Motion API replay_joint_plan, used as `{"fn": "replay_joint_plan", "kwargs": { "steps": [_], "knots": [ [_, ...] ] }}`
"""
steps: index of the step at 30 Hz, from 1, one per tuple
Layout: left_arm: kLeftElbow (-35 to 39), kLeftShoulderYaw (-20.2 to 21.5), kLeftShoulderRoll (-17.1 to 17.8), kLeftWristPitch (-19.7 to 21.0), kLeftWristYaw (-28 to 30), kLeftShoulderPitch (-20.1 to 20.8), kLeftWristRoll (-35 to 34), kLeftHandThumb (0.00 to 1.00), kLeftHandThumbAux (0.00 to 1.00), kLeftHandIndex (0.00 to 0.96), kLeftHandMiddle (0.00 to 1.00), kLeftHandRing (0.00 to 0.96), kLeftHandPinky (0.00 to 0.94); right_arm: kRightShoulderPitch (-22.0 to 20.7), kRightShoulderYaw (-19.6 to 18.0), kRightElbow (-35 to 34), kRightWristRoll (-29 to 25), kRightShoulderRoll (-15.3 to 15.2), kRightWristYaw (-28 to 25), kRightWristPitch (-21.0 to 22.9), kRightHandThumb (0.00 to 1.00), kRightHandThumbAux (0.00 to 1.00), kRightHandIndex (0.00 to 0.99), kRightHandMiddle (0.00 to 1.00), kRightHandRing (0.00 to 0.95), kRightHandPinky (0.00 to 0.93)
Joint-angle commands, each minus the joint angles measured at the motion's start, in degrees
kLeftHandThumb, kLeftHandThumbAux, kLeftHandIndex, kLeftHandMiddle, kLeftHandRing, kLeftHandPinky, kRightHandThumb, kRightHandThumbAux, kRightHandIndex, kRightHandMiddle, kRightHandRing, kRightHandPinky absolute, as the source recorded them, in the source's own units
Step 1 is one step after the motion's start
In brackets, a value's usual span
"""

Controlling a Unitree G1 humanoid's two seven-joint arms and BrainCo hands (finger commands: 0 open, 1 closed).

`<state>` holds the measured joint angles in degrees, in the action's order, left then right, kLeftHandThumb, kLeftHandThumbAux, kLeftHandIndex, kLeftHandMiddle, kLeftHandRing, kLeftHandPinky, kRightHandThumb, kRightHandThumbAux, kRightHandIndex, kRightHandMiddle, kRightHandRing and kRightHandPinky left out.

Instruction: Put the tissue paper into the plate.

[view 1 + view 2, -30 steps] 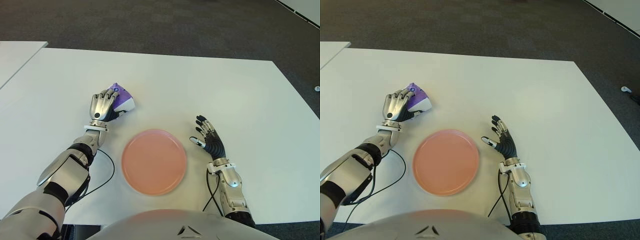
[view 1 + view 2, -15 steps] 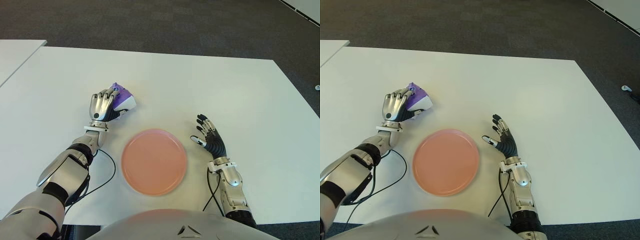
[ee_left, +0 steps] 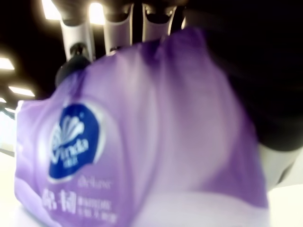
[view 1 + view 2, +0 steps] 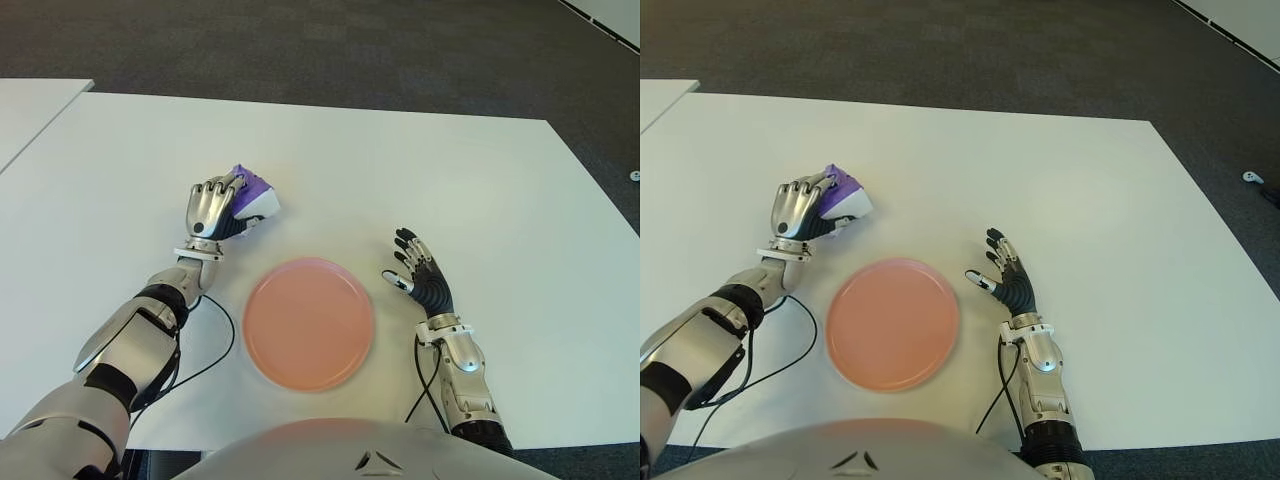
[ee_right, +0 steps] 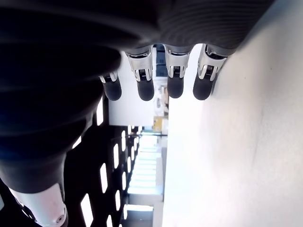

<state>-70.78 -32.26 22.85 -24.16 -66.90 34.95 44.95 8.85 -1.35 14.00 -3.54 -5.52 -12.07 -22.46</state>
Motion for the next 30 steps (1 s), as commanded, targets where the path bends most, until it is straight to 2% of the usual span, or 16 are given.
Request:
{"fn": "replay_joint_plan", "kwargs": {
  "steps": [1,8,11,14,20,25,30],
  "knots": [
    [2.96,1.52,0.35,-1.34,-0.2,0.92,-0.83,0.739,0.697,0.442,0.859,0.849,0.851,3.37,0.08,7.04,0.0,0.29,-0.05,3.8,0.0,0.714,0.0,0.0,0.0,0.0],
    [14.98,6.73,2.73,-4.74,1.65,-0.37,-3.48,0.739,0.697,0.442,0.862,0.853,0.862,3.21,0.34,7.66,-0.16,0.19,-0.84,2.72,0.0,0.72,0.0,0.0,0.0,0.0],
    [22.08,10.29,3.57,-8.89,2.61,-1.91,-6.27,0.739,0.696,0.443,0.864,0.855,0.866,3.2,0.38,7.98,-0.31,0.29,-1.17,2.23,0.0,0.723,0.0,0.0,0.0,0.0],
    [30.32,13.54,4.95,-11.18,5.88,-4.28,-8.85,0.74,0.696,0.443,0.867,0.858,0.868,3.08,0.36,8.46,-0.37,0.42,-1.35,1.81,0.0,0.734,0.0,0.0,0.0,0.0],
    [51.16,20.2,7.18,-8.24,18.17,-10.82,-15.05,0.742,0.696,0.443,0.87,0.863,0.87,2.75,0.52,9.32,-0.28,0.77,-1.39,0.81,0.0,0.757,0.0,0.0,0.0,0.0],
    [65.02,22.98,5.88,-4.36,28.13,-15.41,-21.86,0.747,0.695,0.444,0.874,0.869,0.871,2.52,0.53,10.15,-0.29,1.27,-1.1,-0.54,0.0,0.777,0.0,0.0,0.0,0.0],
    [74.62,24.17,4.42,-0.76,34.96,-19.1,-26.18,0.75,0.694,0.444,0.876,0.874,0.872,2.31,0.6,10.97,-0.25,1.69,-0.93,-1.43,0.0,0.785,0.0,0.0,0.0,0.0]
  ]
}}
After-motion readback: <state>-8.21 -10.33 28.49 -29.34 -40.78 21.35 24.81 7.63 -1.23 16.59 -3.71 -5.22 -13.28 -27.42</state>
